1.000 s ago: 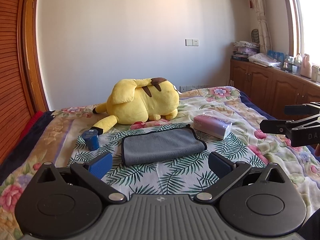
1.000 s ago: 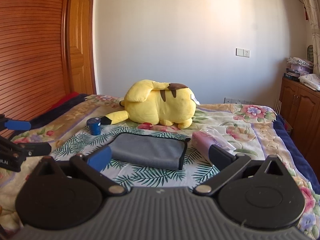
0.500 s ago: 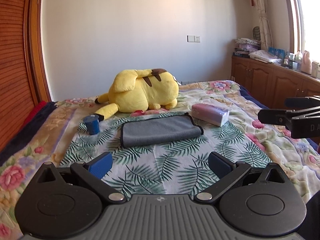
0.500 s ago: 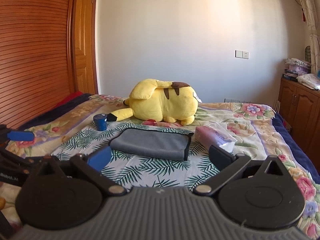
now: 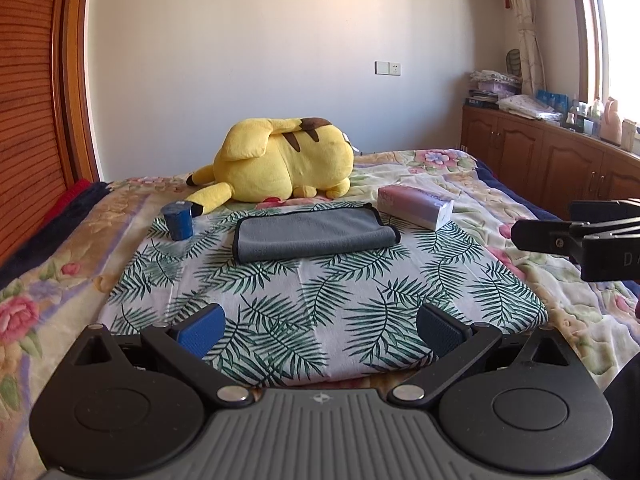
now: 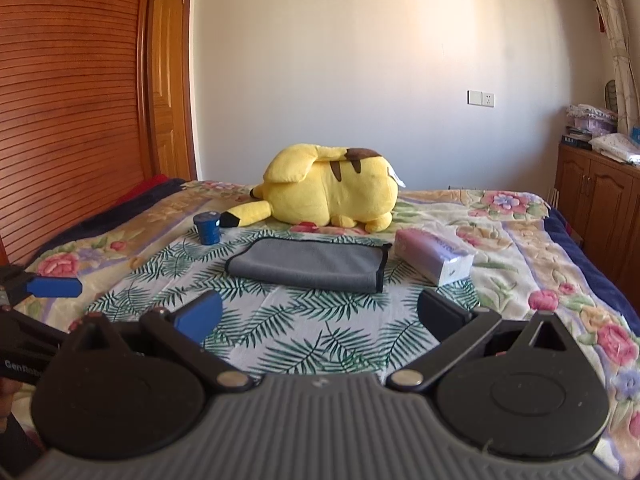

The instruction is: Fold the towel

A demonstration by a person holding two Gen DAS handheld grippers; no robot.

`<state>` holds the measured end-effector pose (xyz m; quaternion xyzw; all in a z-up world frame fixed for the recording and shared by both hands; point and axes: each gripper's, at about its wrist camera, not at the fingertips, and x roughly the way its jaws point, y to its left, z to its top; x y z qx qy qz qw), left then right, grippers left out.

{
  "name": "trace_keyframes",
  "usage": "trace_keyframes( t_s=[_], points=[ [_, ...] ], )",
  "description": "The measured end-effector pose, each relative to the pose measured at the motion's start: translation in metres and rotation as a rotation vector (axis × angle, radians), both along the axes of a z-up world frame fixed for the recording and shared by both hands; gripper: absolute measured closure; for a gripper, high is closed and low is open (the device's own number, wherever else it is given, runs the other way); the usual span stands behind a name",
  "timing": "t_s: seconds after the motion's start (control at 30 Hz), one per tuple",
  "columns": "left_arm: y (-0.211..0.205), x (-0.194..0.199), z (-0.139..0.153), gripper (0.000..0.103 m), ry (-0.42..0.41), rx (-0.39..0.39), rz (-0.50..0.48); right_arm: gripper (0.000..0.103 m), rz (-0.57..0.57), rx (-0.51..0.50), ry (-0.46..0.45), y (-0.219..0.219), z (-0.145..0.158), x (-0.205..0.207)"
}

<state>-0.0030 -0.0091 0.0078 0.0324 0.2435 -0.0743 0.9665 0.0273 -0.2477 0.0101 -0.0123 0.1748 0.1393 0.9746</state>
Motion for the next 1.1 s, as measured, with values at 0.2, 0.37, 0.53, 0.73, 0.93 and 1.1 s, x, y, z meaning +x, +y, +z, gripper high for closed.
trace_keyframes(
  t_s=[0.2, 0.37, 0.53, 0.73, 0.93, 1.1],
  points=[
    [0.001, -0.001, -0.011, 0.016, -0.010, 0.013, 0.018, 0.000, 0.006, -0.001, 0.022, 0.006, -0.010, -0.003],
    [0.004, 0.000, -0.017, 0.016, -0.024, 0.012, 0.044, 0.000, 0.001, 0.000, 0.037, 0.009, -0.021, -0.002],
    [0.006, 0.000, -0.020, 0.016, -0.035, 0.012, 0.056, 0.000, -0.008, 0.007, 0.037, 0.007, -0.025, 0.000],
    [0.007, -0.003, -0.017, 0.016, -0.071, 0.022, 0.067, 0.000, -0.033, 0.040, 0.028, -0.001, -0.028, -0.001],
    [0.007, -0.009, -0.014, 0.016, -0.111, 0.029, 0.076, 0.000, -0.047, 0.026, -0.021, 0.000, -0.027, -0.007],
    [0.007, -0.014, -0.012, 0.016, -0.138, 0.037, 0.076, 0.000, -0.058, 0.019, -0.048, 0.000, -0.026, -0.009]
  ],
)
